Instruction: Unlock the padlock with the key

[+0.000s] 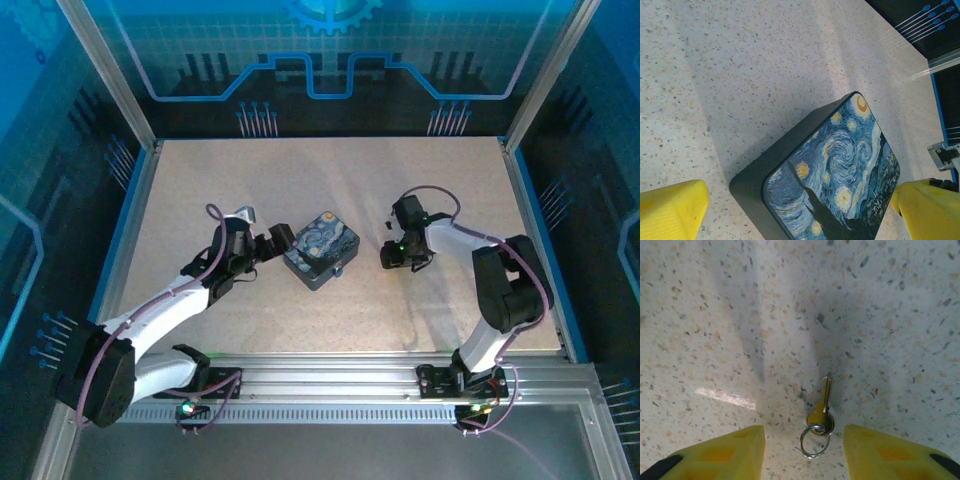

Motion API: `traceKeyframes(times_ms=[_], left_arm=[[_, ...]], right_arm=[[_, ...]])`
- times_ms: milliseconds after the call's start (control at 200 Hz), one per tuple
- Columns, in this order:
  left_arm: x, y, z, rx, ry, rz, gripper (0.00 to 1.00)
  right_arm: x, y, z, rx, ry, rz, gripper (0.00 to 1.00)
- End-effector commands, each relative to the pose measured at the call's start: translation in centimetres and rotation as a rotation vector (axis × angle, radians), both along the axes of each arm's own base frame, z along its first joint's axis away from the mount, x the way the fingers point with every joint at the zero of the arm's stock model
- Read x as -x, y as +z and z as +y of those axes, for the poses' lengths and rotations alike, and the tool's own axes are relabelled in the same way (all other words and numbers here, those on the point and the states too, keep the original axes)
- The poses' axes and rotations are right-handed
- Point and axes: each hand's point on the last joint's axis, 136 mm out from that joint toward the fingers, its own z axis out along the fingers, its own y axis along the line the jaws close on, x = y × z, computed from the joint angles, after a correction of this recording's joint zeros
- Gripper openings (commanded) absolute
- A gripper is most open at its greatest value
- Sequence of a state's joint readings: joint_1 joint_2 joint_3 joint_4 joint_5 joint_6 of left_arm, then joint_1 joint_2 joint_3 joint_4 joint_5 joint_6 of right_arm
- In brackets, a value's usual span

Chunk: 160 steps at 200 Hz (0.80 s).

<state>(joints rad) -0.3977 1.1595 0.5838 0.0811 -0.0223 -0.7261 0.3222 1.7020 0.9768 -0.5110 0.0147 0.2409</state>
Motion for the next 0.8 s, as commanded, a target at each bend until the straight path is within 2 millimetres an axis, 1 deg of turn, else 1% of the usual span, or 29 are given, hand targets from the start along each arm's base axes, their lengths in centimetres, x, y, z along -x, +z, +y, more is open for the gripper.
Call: traceKeyframes(times_ms=[0, 260, 495, 720, 795], left_arm=[[-0.48, 1.33, 0.02, -0.026, 0.002, -0.03, 0.99], [-0.52, 1.55, 0.03, -0.032, 0.002, -0.033, 0.99], [-0.57, 1.73, 0.03, -0.035, 0.0, -0.035, 0.99], [-0.57, 2.05, 0.01, -0.037, -0.004, -0.04, 0.99], [-0.53, 2.12, -0.03, -0.037, -0.007, -0.042, 0.99]], right_arm=[[0.45, -0.22, 0.35, 0.012, 0.004, 0.037, 0.45], [0.65, -0.91, 0.3, 0.027, -0.001, 0.069, 0.37], [0.62, -1.05, 0.22, 0.036, -0.004, 0.076, 0.27], [0.55, -0.79, 0.18, 0.038, -0.007, 0.061, 0.13], [0.52, -0.57, 0.14, 0.037, -0.008, 0.05, 0.1]])
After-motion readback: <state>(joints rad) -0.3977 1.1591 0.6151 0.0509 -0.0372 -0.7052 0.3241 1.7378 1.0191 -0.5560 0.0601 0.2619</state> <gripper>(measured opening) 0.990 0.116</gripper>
